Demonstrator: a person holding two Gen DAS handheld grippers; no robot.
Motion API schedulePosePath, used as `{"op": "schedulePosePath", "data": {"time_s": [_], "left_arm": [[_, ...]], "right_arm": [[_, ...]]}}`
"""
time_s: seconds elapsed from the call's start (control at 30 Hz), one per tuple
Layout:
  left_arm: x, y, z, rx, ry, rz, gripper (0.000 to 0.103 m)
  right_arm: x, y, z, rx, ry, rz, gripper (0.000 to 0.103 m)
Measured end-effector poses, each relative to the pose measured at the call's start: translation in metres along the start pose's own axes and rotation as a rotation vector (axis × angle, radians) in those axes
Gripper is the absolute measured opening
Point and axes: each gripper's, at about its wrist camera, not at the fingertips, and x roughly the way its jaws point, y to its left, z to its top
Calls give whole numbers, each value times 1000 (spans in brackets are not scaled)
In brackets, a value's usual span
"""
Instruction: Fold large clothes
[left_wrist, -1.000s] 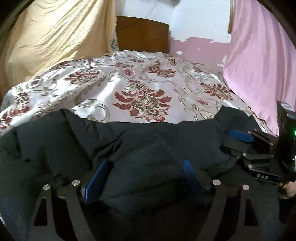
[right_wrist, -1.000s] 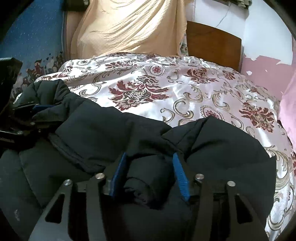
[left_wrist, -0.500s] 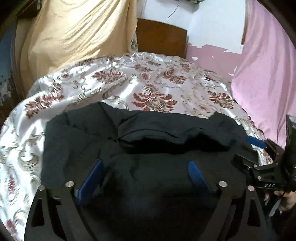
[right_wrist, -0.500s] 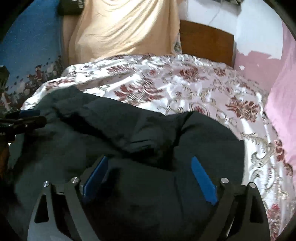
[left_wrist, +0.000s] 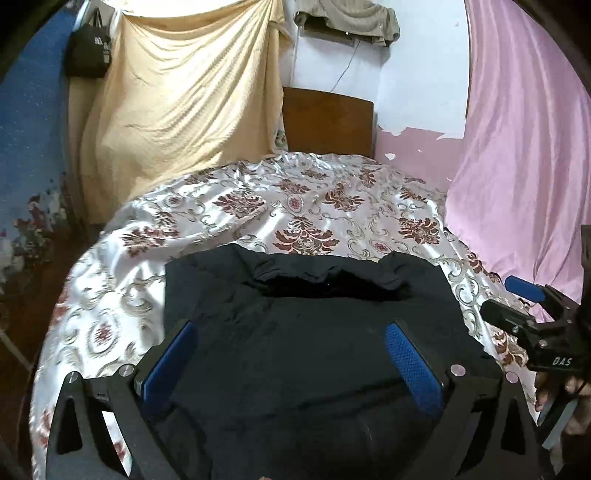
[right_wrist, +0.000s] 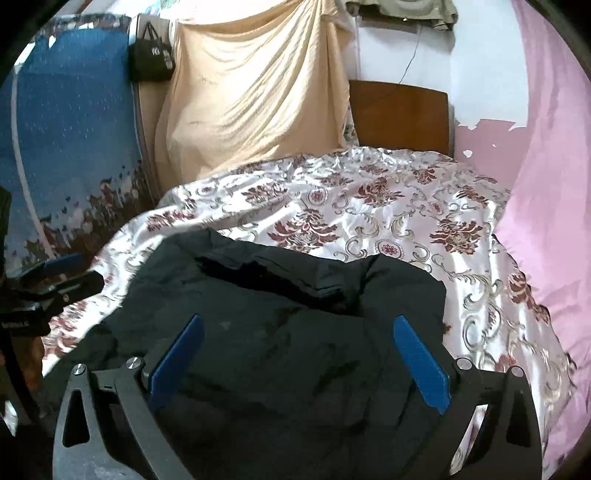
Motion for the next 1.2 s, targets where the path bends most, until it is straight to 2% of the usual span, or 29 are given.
{"op": "schedulePosePath", "data": {"time_s": [0.3, 0.6, 0.97, 1.2], "left_arm": [[-76, -6, -26, 51, -2, 11, 103], [-142, 2, -62, 56, 6, 27, 103], [-175, 6, -130, 130, 111, -22, 103], [-178, 12, -178, 204, 221, -69, 103]], "right_arm": [[-81, 21, -25, 6, -32, 52, 101], [-155, 36, -63, -46, -21, 31, 101], [-209, 51, -128, -205, 54, 38, 101], [-217, 43, -168, -221, 147, 43, 101]]}}
